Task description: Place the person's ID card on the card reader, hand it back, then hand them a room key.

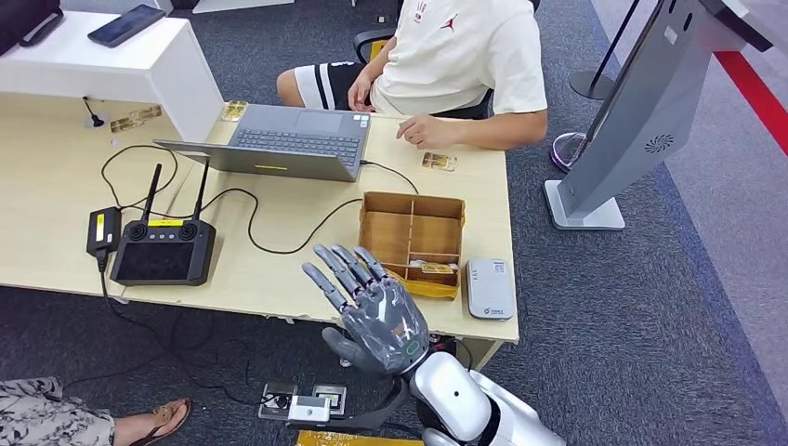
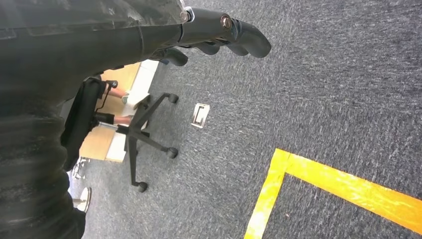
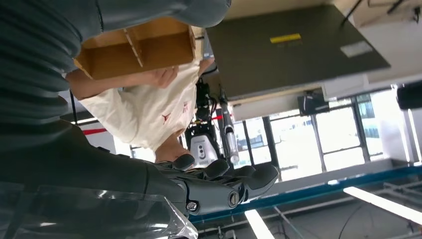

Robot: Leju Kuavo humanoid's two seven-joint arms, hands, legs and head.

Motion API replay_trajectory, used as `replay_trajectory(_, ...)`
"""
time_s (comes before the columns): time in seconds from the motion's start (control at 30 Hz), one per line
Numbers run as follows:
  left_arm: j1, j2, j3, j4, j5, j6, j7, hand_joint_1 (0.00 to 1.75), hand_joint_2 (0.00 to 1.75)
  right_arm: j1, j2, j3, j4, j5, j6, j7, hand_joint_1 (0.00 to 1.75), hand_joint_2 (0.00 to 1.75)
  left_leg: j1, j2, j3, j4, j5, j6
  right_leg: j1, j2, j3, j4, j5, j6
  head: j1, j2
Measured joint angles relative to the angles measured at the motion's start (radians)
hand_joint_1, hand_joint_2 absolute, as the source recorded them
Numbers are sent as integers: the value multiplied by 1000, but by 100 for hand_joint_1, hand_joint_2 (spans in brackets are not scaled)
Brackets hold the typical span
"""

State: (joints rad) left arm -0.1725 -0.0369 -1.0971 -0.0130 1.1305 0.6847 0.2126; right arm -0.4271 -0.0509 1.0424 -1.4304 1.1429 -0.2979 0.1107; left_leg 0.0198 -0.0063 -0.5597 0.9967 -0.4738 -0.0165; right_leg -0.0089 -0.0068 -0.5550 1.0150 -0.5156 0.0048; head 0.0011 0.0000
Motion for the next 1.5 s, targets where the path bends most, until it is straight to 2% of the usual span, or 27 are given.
replay_trajectory(0.4, 0, 5, 0, 0, -2, 0, 0, 0, 175, -19, 66, 47, 231, 52, -25, 38, 0, 175, 0, 0, 0, 0, 0, 0, 0, 0, 0, 0, 0, 0, 0, 0)
replay_trajectory(0.5, 0, 5, 0, 0, -9, 0, -7, 0, 175, -42, 81, 50, 301, 98, -94, 79, 0, 175, 0, 0, 0, 0, 0, 0, 0, 0, 0, 0, 0, 0, 0, 0)
replay_trajectory(0.63, 0, 2, 0, 0, -20, 0, -22, 0, 175, -96, 93, 29, 397, 165, -240, 160, 0, 175, 0, 0, 1, 0, 0, 0, 0, 1, 0, 0, 0, 0, 0, 0)
replay_trajectory(0.77, 0, -2, -1, 0, -19, 0, -24, 0, 175, -140, 101, -14, 468, 175, -288, 181, 0, 175, 0, 0, 1, 0, 0, 0, 0, 1, 0, 0, 1, 0, 0, 0)
replay_trajectory(0.93, 0, -1, -1, 0, -5, 0, -8, 0, 175, -156, 118, -63, 509, 160, -280, 175, 0, 175, 0, 0, 0, 0, 0, 0, 0, 1, 0, 0, 1, 0, 0, 0)
replay_trajectory(1.13, 0, 4, -1, 0, 0, 0, 18, 0, 175, -178, 142, -115, 562, 93, -203, 135, 0, 175, 0, 0, 1, 0, 0, 0, 0, 1, 0, 0, 1, 0, 0, 0)
replay_trajectory(1.5, 0, 12, -1, 0, 4, 0, 30, 0, 175, -177, 163, -154, 619, 61, -141, 113, 0, 175, 0, 0, 0, 0, 0, 0, 0, 1, 0, 0, 1, 0, 0, 0)
